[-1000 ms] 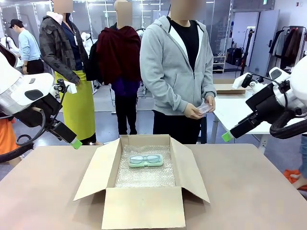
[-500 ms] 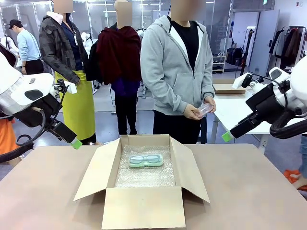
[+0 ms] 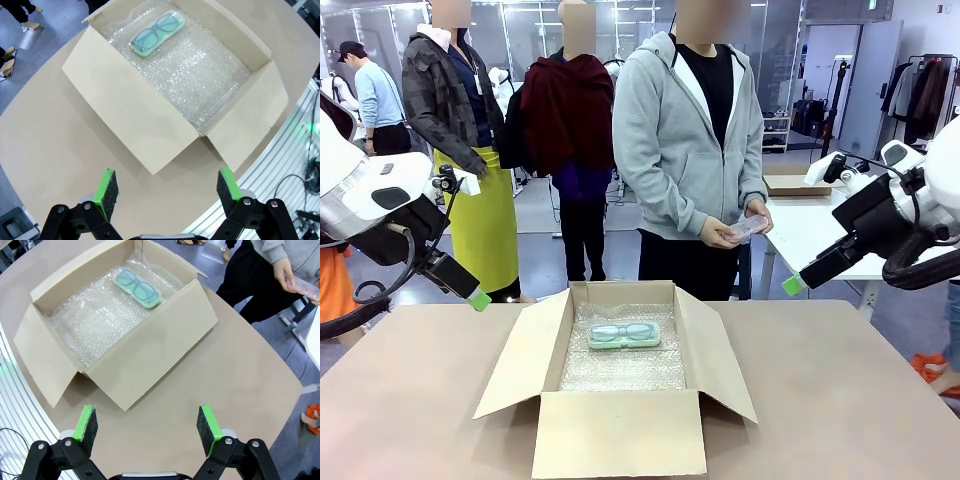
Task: Pack the glasses set securely to prepare it for shipping.
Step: Put the Glasses case from the right side of the table into the Package Box.
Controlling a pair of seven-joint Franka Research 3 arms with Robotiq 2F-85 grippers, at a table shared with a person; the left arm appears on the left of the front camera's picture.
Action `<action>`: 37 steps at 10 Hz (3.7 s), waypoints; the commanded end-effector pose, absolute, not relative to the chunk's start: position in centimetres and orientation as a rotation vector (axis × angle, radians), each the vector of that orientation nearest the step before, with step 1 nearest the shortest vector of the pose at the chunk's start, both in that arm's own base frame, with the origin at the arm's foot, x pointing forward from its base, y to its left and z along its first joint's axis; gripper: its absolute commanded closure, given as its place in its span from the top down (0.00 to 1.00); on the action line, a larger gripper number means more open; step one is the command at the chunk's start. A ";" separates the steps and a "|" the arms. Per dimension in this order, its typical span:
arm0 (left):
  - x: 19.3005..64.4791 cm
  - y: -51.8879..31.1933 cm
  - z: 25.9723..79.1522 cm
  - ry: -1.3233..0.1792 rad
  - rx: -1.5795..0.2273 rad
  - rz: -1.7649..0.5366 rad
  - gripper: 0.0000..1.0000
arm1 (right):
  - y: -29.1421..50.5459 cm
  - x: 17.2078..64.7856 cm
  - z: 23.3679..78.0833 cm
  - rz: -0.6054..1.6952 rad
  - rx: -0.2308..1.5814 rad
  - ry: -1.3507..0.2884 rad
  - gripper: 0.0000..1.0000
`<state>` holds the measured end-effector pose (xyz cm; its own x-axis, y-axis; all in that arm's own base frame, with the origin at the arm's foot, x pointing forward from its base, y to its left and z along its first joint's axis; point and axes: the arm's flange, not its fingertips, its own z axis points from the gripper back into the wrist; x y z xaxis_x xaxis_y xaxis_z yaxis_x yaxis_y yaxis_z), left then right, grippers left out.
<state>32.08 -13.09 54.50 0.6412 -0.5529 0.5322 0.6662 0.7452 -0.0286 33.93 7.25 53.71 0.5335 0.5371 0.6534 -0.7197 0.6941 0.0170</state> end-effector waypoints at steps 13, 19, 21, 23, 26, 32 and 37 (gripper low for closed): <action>32.1 -12.9 54.5 -0.536 -0.240 -0.704 1.00 | 7.5 33.9 53.8 0.748 0.299 -0.671 1.00; 32.1 -12.9 54.5 -0.536 -0.240 -0.704 1.00 | 7.5 33.9 53.8 0.748 0.299 -0.671 1.00; 32.1 -12.9 54.5 -0.536 -0.240 -0.704 1.00 | 7.5 33.9 53.8 0.748 0.299 -0.671 1.00; 32.1 -12.9 54.5 -0.536 -0.240 -0.704 1.00 | 7.5 33.9 53.8 0.748 0.299 -0.671 1.00; 32.1 -12.9 54.5 -0.536 -0.240 -0.704 1.00 | 7.5 33.9 53.8 0.748 0.299 -0.671 1.00; 32.1 -12.9 54.5 -0.536 -0.240 -0.704 1.00 | 7.5 33.9 53.8 0.748 0.299 -0.671 1.00; 32.1 -12.9 54.5 -0.536 -0.240 -0.704 1.00 | 7.5 33.9 53.8 0.748 0.299 -0.671 1.00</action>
